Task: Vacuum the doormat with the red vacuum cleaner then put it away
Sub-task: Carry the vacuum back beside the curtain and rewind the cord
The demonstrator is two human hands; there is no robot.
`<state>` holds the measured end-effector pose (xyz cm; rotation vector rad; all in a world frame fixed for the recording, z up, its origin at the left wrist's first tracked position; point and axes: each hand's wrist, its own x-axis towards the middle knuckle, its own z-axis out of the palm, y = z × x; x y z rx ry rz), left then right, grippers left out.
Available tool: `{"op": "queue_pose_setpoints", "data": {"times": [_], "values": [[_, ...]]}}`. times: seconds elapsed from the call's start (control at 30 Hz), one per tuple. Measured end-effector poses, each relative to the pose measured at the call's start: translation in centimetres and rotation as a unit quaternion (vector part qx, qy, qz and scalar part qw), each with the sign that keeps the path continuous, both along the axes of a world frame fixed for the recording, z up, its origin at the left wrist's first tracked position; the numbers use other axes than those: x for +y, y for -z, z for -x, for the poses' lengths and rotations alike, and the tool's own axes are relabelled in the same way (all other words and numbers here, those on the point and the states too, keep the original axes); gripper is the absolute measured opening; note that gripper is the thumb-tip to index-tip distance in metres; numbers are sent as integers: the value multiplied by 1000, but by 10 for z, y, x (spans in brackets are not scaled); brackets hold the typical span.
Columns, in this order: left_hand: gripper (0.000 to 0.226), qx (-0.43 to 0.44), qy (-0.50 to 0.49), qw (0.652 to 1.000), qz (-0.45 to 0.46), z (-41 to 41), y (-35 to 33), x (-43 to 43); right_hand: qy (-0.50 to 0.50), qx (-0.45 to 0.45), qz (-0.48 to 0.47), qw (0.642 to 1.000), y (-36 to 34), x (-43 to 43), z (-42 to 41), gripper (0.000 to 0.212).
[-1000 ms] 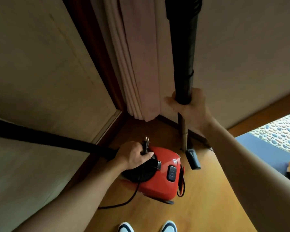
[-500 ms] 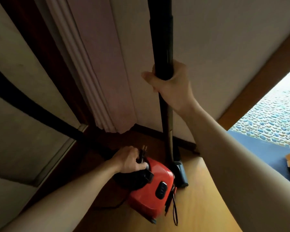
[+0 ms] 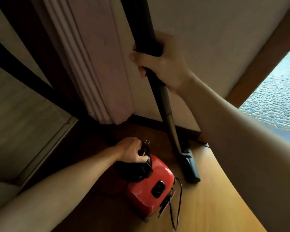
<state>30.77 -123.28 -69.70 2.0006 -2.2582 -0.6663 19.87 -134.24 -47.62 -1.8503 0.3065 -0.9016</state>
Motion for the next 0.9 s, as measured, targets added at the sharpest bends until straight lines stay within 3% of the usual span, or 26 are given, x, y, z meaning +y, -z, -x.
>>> {"op": "queue_pose_setpoints", "data": {"times": [0.3, 0.47, 0.63, 0.77, 0.83, 0.9], "values": [[50, -45, 6, 998, 52, 0, 5, 17, 50, 12, 25, 998, 12, 15, -6, 29], [50, -55, -37, 996, 66, 2, 8, 39, 58, 22, 59, 996, 11, 16, -12, 30], [48, -96, -168, 979, 60, 9, 11, 61, 58, 55, 42, 996, 3, 16, -15, 33], [48, -118, -334, 932, 77, 22, 9, 79, 21, 110, 31, 993, 2, 14, -12, 35], [46, -84, -398, 910, 81, 34, 9, 85, -1, 140, 31, 990, 3, 13, -10, 28], [48, 16, -451, 890, 59, 44, 11, 88, -21, 153, 39, 987, 3, 13, -9, 21]]}}
